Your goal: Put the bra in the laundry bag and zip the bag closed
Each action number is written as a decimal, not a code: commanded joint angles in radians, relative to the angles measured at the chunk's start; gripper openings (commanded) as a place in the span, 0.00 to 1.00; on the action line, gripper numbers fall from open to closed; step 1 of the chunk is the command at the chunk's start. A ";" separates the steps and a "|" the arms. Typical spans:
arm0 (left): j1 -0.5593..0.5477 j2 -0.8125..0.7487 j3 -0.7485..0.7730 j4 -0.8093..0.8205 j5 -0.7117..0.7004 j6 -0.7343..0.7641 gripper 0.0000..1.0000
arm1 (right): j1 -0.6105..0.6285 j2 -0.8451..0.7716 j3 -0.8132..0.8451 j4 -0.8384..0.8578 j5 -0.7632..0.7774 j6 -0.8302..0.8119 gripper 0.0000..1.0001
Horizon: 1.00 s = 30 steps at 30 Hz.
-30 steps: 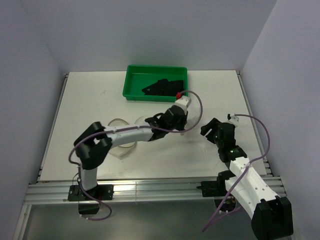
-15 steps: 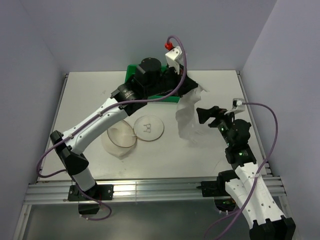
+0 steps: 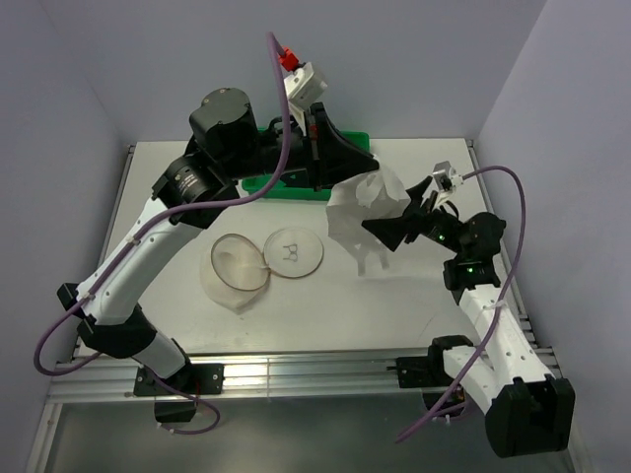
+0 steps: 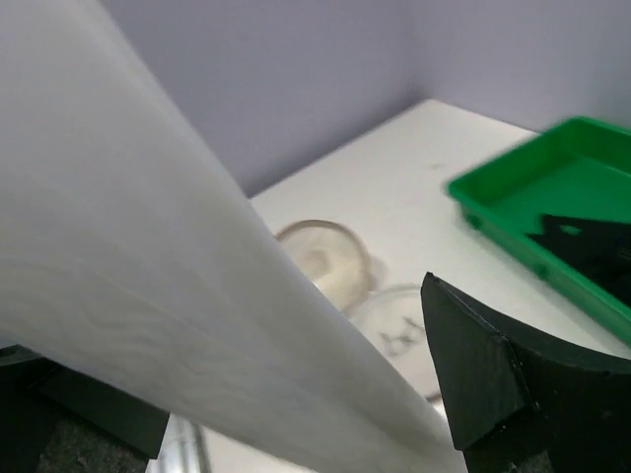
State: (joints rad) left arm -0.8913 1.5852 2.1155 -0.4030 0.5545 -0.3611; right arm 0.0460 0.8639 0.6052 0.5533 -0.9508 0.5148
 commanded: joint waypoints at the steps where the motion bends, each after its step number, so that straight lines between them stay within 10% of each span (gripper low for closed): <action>1: 0.008 -0.036 0.044 0.043 0.056 -0.035 0.00 | 0.067 0.024 -0.033 0.337 -0.224 0.186 1.00; 7: 0.067 -0.070 -0.026 0.108 0.062 -0.085 0.00 | 0.302 -0.041 -0.050 0.101 -0.165 0.025 0.96; 10: 0.106 -0.080 -0.066 0.144 0.061 -0.113 0.00 | 0.313 -0.118 -0.094 0.125 -0.132 0.062 0.70; 16: 0.166 -0.060 -0.103 0.182 0.055 -0.165 0.00 | 0.342 -0.201 -0.154 0.082 -0.088 0.091 0.67; 23: 0.190 -0.053 -0.158 0.247 0.059 -0.228 0.00 | 0.373 -0.157 -0.139 0.092 -0.059 0.105 0.04; 30: 0.215 -0.041 -0.219 0.251 -0.019 -0.240 0.00 | 0.382 -0.224 -0.097 0.186 -0.061 0.267 0.00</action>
State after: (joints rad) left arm -0.6910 1.5486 1.9076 -0.2127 0.5930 -0.5804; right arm 0.4133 0.6922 0.4553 0.6460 -0.9951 0.6926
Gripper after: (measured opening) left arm 0.013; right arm 0.028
